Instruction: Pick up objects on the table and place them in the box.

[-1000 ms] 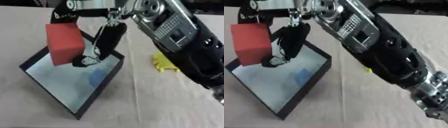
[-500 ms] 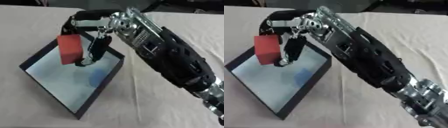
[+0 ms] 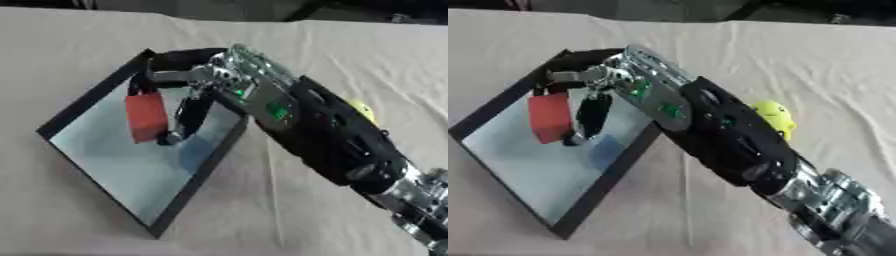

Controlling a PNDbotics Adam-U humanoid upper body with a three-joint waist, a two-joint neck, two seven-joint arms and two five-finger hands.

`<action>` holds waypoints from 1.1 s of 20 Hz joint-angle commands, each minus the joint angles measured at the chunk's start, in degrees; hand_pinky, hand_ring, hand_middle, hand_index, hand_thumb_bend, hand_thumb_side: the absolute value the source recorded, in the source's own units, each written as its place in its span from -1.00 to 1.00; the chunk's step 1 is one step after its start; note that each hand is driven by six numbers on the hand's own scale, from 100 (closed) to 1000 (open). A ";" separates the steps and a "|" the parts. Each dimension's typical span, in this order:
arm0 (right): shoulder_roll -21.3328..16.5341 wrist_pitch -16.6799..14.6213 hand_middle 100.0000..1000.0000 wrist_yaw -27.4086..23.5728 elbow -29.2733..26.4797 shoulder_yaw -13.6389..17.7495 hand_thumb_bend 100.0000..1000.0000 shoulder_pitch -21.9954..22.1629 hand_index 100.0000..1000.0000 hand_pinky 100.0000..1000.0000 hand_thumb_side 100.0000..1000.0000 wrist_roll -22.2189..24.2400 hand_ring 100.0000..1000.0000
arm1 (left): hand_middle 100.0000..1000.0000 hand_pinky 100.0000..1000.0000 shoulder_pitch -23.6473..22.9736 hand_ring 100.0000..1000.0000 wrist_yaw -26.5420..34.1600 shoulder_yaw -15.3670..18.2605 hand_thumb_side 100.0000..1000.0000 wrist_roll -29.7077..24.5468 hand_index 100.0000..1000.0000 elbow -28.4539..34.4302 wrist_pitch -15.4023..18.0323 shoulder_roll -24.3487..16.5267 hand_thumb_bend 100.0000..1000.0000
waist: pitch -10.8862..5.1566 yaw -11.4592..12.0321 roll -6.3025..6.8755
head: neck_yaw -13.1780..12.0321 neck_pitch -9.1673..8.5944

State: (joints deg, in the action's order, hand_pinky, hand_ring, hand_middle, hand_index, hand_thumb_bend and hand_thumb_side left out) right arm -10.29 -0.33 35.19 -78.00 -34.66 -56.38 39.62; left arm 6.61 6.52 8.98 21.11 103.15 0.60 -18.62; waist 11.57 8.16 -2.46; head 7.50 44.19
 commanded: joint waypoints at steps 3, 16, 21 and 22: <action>0.02 -2.88 0.44 1.56 1.32 1.34 0.03 -0.60 0.83 0.74 -0.22 -1.13 0.68 | 0.56 0.60 0.43 0.08 0.01 0.08 0.26 -0.14 0.51 0.63 0.01 -0.91 -0.32 | -0.72 -0.03 0.37 | 0.06 -0.07; -4.76 0.52 0.38 -5.29 -8.70 5.15 -0.04 -0.21 0.78 0.72 -0.39 -4.23 0.63 | 0.56 0.60 0.41 0.08 -0.09 0.18 0.25 0.00 0.51 0.68 0.07 -1.29 -0.32 | -1.09 -0.73 0.25 | -0.60 -0.07; -14.47 6.66 0.36 -14.92 -21.20 10.27 -0.11 2.46 0.76 0.71 -0.53 -6.50 0.60 | 0.56 0.60 0.09 0.08 -0.31 0.51 0.25 0.33 0.51 0.69 0.09 -1.77 -0.32 | -1.43 -1.49 -0.04 | -1.63 -0.07; -17.17 7.62 0.37 -16.40 -23.65 11.22 -0.11 3.38 0.76 0.72 -0.51 -6.78 0.61 | 0.56 0.60 -0.02 0.08 -0.36 0.59 0.25 0.42 0.51 0.66 0.08 -1.94 -0.32 | -1.49 -1.69 -0.11 | -1.85 -0.07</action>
State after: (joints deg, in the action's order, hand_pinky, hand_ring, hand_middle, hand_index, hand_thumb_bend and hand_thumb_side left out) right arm -23.69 5.94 20.98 -97.83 -25.35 -52.28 33.41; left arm 6.48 6.50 9.02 21.25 103.15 0.61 -18.74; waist 11.36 6.44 -2.83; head 6.06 44.19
